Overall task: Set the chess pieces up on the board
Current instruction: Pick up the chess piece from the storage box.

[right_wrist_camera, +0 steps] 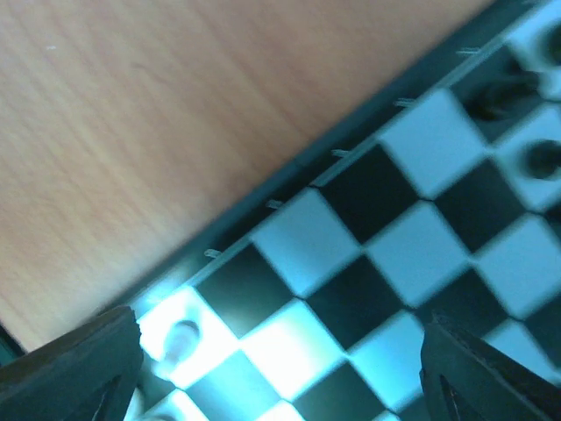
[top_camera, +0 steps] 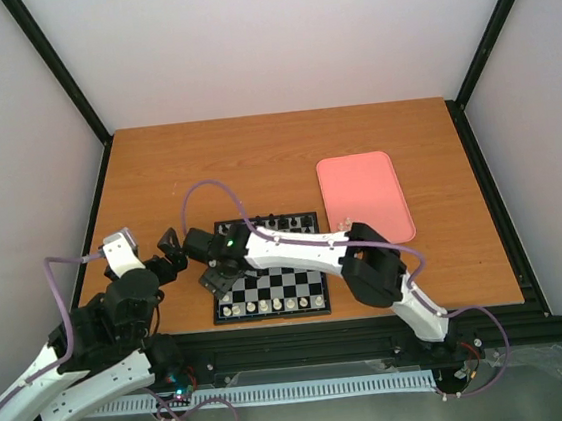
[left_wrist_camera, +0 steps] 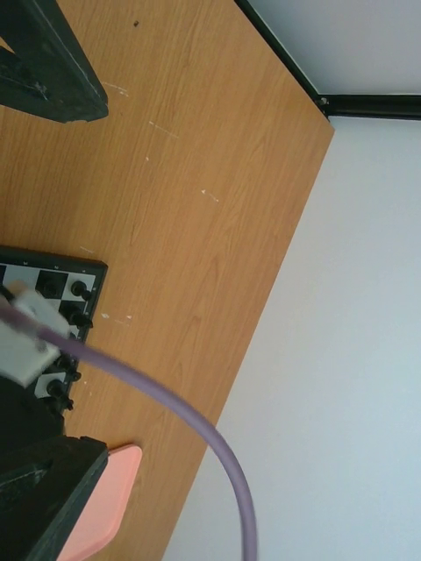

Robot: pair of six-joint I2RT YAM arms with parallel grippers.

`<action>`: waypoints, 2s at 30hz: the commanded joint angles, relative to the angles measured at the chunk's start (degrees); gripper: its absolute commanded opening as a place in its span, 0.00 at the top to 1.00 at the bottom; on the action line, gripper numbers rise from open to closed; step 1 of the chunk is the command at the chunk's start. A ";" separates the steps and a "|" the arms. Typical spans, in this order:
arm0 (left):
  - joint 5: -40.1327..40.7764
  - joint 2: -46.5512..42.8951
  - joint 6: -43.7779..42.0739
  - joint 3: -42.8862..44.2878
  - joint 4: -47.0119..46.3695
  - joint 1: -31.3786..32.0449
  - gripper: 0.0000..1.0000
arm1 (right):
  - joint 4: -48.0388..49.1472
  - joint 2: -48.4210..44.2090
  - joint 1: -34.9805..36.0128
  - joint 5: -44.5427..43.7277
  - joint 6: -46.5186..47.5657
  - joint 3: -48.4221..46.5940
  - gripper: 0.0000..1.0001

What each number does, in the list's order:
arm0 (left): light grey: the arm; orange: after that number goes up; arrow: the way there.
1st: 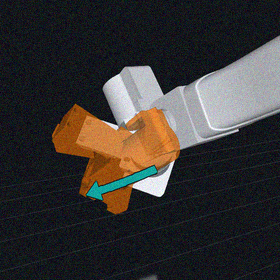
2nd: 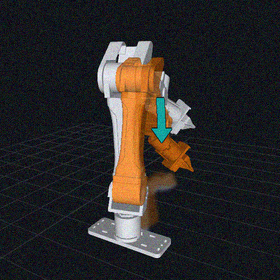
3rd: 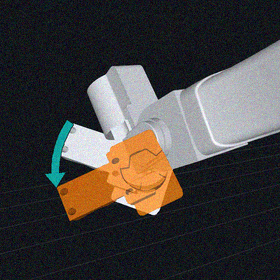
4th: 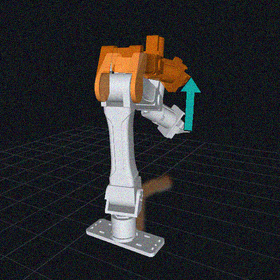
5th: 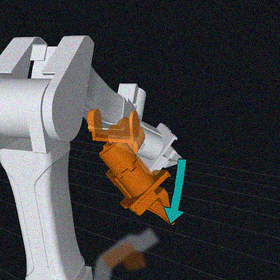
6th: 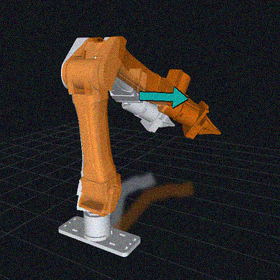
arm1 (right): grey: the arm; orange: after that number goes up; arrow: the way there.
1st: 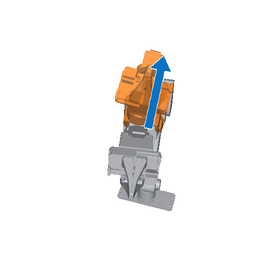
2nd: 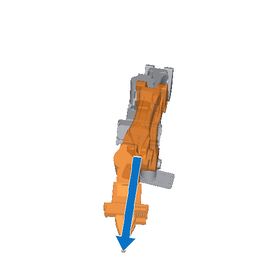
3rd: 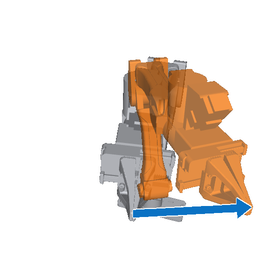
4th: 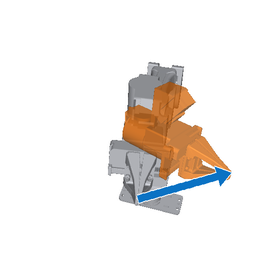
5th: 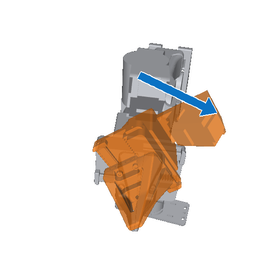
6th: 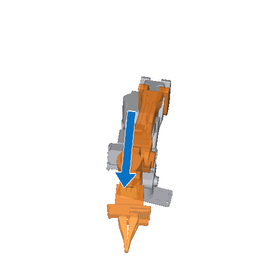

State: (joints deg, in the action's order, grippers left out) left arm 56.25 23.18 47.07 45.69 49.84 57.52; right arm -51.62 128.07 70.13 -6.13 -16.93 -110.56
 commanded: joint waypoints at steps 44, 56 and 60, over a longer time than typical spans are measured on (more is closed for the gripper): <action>2.51 7.36 0.79 -0.58 0.49 -0.30 0.00 | 12.94 -26.10 -35.93 -8.55 -1.46 41.88 0.59; 2.68 8.29 0.74 -0.57 0.47 -0.31 0.00 | 14.92 -24.70 -36.99 -7.07 -1.43 43.77 0.66; 2.78 8.32 0.82 -0.55 0.34 -0.30 0.00 | 15.35 -23.90 -37.23 -6.86 -1.43 43.57 0.66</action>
State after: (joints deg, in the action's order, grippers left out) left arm 57.52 31.29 47.33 45.04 50.61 57.52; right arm -37.69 102.96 33.52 -13.17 -18.35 -67.11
